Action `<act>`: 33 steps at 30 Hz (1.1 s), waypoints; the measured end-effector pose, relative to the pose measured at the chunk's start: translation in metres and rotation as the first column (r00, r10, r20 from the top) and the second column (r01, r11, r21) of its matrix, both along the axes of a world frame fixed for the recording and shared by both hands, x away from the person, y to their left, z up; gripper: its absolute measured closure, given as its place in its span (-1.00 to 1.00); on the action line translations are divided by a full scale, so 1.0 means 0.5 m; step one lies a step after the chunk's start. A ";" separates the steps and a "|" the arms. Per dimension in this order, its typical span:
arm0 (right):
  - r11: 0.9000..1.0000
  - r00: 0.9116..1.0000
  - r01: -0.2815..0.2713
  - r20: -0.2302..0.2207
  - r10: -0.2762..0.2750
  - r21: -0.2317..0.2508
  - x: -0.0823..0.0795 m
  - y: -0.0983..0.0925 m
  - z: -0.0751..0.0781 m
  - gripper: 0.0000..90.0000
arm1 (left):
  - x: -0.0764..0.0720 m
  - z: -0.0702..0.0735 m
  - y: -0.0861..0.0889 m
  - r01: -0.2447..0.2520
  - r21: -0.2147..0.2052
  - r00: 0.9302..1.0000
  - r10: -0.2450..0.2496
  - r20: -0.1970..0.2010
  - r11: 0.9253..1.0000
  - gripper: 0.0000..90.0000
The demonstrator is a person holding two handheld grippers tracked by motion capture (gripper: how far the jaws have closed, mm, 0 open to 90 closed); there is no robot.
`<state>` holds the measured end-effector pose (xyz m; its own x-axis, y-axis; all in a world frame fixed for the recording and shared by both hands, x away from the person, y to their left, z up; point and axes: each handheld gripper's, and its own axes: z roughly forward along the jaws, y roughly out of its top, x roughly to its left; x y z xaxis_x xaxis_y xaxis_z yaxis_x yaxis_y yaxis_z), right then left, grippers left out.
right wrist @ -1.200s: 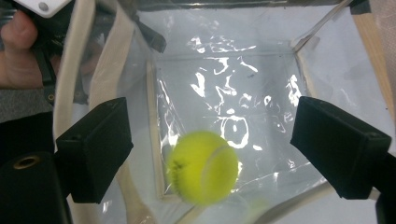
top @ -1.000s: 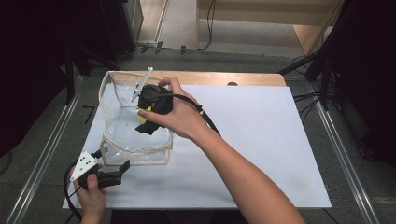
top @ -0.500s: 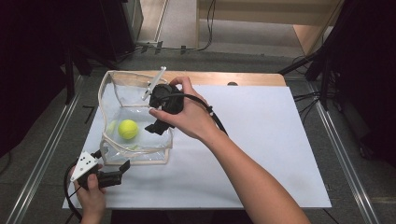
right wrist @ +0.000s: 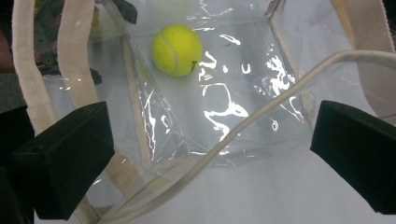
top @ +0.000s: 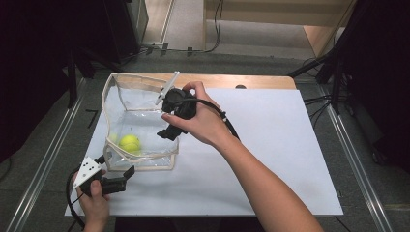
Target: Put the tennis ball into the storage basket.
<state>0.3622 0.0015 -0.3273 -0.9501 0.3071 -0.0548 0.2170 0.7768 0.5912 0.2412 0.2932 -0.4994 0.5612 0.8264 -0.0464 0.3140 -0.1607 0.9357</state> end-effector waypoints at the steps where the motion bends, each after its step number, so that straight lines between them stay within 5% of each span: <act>1: 1.000 1.000 0.003 0.000 -0.003 0.001 0.000 -0.002 0.000 -1.00 | 0.000 0.000 0.000 -0.001 0.001 1.000 0.001 -0.001 1.000 -1.00; 33: 0.997 0.997 0.074 -0.028 -0.073 0.005 0.012 -0.074 -0.041 -1.00 | 0.000 0.000 -0.001 -0.002 0.008 1.000 0.002 -0.002 1.000 -1.00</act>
<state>0.3683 -0.0353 -0.3480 -0.9261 0.3764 -0.0266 0.2897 0.7544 0.5890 0.2412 0.2928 -0.4993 0.5597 0.8276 -0.0413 0.3163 -0.1674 0.9338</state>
